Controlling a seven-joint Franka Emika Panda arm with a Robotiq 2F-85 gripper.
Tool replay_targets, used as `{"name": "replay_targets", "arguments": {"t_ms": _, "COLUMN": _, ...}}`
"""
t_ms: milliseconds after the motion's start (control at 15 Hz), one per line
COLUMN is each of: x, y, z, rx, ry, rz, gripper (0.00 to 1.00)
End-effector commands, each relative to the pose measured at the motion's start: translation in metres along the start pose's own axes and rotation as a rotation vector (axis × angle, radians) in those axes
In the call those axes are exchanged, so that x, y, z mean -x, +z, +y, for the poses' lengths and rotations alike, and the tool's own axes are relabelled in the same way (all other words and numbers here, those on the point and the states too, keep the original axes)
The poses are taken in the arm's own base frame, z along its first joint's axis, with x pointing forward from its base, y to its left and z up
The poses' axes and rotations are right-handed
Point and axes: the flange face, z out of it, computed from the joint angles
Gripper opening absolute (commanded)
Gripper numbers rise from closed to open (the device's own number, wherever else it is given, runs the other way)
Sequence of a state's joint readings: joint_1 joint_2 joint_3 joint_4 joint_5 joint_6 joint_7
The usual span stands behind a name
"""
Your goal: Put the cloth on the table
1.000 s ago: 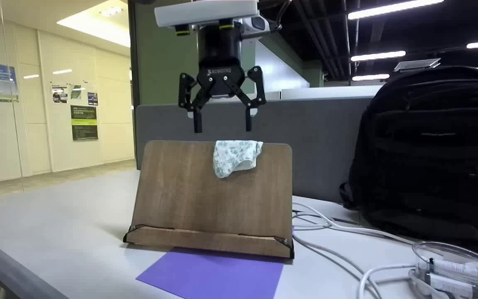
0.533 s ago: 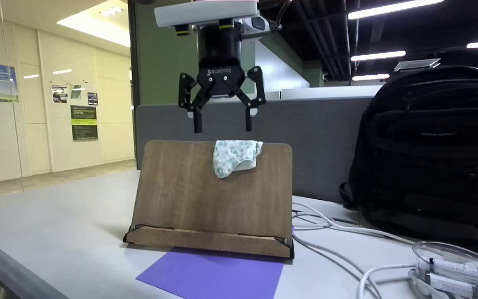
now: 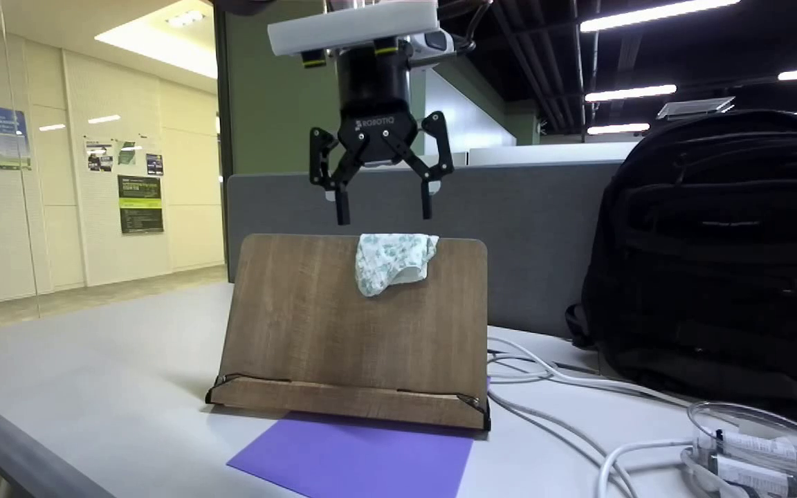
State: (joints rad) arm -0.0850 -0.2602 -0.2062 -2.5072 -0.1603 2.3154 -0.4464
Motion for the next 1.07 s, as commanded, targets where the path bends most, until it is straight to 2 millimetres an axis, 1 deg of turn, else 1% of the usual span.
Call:
{"name": "replay_targets", "arguments": {"t_ms": 0, "x": -0.021, "y": 0.011, "z": 0.014, "rx": 0.046, "ry": 0.017, "rz": 0.009, "gripper": 1.00}}
{"name": "replay_targets", "arguments": {"t_ms": 200, "x": -0.040, "y": 0.027, "z": 0.019, "rx": 0.031, "ry": -0.001, "rz": 0.017, "gripper": 1.00}}
{"name": "replay_targets", "arguments": {"t_ms": 333, "x": -0.055, "y": 0.034, "z": 0.018, "rx": -0.035, "ry": -0.042, "rz": 0.039, "gripper": 1.00}}
{"name": "replay_targets", "arguments": {"t_ms": 533, "x": -0.075, "y": 0.041, "z": 0.017, "rx": -0.118, "ry": -0.128, "rz": 0.072, "gripper": 1.00}}
{"name": "replay_targets", "arguments": {"t_ms": 800, "x": -0.095, "y": 0.046, "z": 0.019, "rx": -0.121, "ry": -0.281, "rz": 0.064, "gripper": 1.00}}
{"name": "replay_targets", "arguments": {"t_ms": 867, "x": -0.099, "y": 0.047, "z": 0.020, "rx": -0.114, "ry": -0.306, "rz": 0.063, "gripper": 0.75}}
{"name": "replay_targets", "arguments": {"t_ms": 933, "x": -0.102, "y": 0.049, "z": 0.021, "rx": -0.113, "ry": -0.324, "rz": 0.065, "gripper": 0.73}}
{"name": "replay_targets", "arguments": {"t_ms": 1000, "x": -0.105, "y": 0.050, "z": 0.022, "rx": -0.110, "ry": -0.337, "rz": 0.068, "gripper": 0.67}}
